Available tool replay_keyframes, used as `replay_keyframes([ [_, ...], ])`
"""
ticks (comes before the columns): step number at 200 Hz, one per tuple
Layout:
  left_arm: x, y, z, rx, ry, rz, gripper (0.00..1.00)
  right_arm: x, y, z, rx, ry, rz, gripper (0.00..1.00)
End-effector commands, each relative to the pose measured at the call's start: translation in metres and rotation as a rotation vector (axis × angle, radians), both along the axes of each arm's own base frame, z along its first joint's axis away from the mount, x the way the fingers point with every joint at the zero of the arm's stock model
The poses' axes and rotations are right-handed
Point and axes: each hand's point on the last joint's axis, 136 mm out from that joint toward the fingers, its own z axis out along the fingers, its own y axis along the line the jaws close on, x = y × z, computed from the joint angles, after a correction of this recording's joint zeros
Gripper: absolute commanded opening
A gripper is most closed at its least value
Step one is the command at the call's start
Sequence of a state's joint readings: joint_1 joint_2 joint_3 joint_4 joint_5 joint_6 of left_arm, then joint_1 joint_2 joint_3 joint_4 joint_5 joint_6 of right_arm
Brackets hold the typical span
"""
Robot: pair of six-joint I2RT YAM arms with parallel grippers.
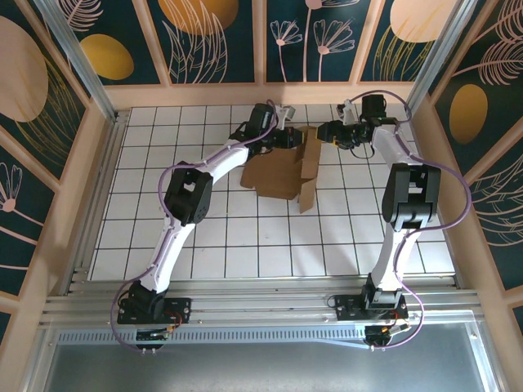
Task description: Fold the paper box
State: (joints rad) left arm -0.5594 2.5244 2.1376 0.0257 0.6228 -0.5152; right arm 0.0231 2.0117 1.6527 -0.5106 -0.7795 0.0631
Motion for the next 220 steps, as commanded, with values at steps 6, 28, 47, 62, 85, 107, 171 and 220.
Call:
replay_keyframes([
  [6, -0.012, -0.002, 0.021, 0.021, -0.093, -0.051, 0.12, -0.008, -0.002, -0.008, -0.025, 0.030, -0.016, 0.56],
  [28, -0.016, 0.006, 0.016, 0.062, -0.129, -0.036, 0.14, -0.010, 0.000, -0.010, -0.016, 0.037, -0.008, 0.56],
  [47, -0.018, 0.011, 0.016, 0.078, -0.152, -0.033, 0.21, -0.013, 0.000, -0.010, -0.009, 0.039, -0.010, 0.56],
  [62, -0.025, 0.009, 0.018, 0.051, -0.151, -0.061, 0.36, -0.017, 0.001, -0.010, -0.001, 0.031, -0.011, 0.56],
  [85, -0.039, 0.001, 0.023, -0.056, -0.123, -0.117, 0.41, -0.021, 0.001, -0.012, -0.001, 0.029, -0.011, 0.56],
  [107, -0.047, -0.005, 0.022, -0.121, -0.094, -0.175, 0.41, -0.023, 0.001, -0.015, -0.004, 0.040, -0.010, 0.56],
  [171, -0.046, 0.011, 0.027, 0.014, -0.219, -0.148, 0.52, -0.021, 0.000, -0.008, -0.009, 0.029, -0.009, 0.56],
  [220, -0.051, 0.046, 0.056, 0.125, -0.411, -0.100, 0.61, -0.023, 0.001, -0.009, -0.009, 0.034, -0.006, 0.57],
])
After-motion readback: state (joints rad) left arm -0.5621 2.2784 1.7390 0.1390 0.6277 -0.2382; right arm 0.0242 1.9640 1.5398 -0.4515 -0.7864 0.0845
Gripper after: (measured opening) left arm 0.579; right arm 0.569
